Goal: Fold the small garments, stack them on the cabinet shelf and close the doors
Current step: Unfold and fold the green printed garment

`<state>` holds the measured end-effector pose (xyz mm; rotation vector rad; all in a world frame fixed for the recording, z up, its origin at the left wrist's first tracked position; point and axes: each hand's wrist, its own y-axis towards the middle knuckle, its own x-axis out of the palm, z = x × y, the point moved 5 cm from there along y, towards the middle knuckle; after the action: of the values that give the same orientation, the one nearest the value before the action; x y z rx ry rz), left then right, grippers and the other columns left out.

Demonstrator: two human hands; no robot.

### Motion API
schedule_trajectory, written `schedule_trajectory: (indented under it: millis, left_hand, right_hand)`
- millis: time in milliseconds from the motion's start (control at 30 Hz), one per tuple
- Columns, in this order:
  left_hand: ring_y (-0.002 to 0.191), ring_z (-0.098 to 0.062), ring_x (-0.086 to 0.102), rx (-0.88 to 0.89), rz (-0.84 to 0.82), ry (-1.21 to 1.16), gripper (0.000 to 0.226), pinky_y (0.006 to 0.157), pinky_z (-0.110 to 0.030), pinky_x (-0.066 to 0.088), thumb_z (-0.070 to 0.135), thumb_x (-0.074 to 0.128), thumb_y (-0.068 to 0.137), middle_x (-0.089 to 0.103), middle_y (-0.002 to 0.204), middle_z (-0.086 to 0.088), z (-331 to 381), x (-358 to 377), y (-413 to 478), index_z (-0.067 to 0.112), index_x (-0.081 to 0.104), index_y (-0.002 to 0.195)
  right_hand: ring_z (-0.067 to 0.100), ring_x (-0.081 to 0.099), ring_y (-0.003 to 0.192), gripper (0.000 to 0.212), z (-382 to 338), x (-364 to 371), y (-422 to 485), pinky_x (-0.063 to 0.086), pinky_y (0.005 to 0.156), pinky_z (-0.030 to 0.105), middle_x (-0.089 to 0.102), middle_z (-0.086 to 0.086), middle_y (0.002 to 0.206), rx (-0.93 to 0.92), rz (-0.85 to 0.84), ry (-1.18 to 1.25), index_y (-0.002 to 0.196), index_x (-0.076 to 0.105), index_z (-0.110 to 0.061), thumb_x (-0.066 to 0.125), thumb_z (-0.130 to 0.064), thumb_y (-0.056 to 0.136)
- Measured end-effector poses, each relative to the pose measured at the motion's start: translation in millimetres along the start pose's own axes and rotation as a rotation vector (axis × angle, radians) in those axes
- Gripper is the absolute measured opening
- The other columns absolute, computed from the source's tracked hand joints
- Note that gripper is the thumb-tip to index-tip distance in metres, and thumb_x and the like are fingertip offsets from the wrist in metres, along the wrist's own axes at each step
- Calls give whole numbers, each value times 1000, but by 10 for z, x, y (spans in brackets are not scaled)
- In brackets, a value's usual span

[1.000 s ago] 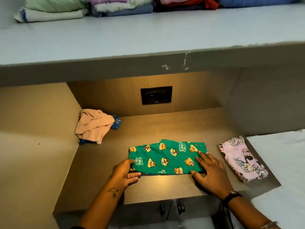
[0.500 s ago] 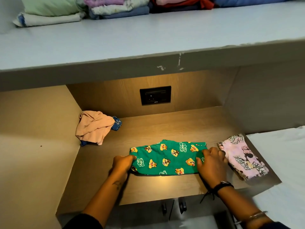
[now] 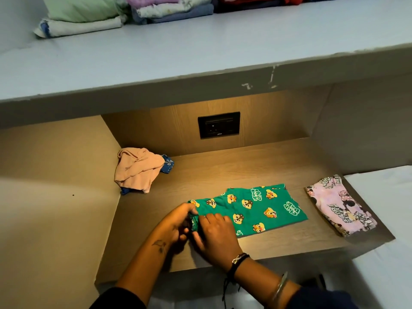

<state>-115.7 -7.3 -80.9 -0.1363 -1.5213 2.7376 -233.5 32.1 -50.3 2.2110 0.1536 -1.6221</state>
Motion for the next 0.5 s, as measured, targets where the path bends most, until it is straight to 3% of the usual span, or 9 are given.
schedule_trajectory:
  millis: [133,200,300,500]
  left_hand:
    - [38,-11,34,40,26,86,36,38,-14,22,43,56,84,51,52,-2,84,-3,-24,9,66,90]
    - [40,-12,42,130,138,146,31,38,-16,27,34,64,85,59,60,-5,177,-17,-46,5,70,95]
    - [35,-14,39,256,258,204,28,39,-14,24,24,66,82,58,56,-8,327,18,-65,-1,71,92]
    - [35,-18,41,409,237,390,32,42,-17,29,33,63,73,62,58,-10,821,565,-179,2,71,72]
  right_hand:
    - [20,59,70,19,20,14,-29,46,60,34,63,-1,76,8,24,64,84,58,-22,51,-39,79]
    - [19,59,72,21,47,-5,-56,46,62,33,64,-1,78,36,39,97,86,59,-21,48,-38,81]
    - [20,59,83,31,119,-45,-57,47,73,38,67,1,89,151,52,260,98,62,-19,42,-40,87]
    - [18,58,87,34,602,-379,-73,48,76,35,65,1,92,342,273,451,99,68,-16,45,-39,87]
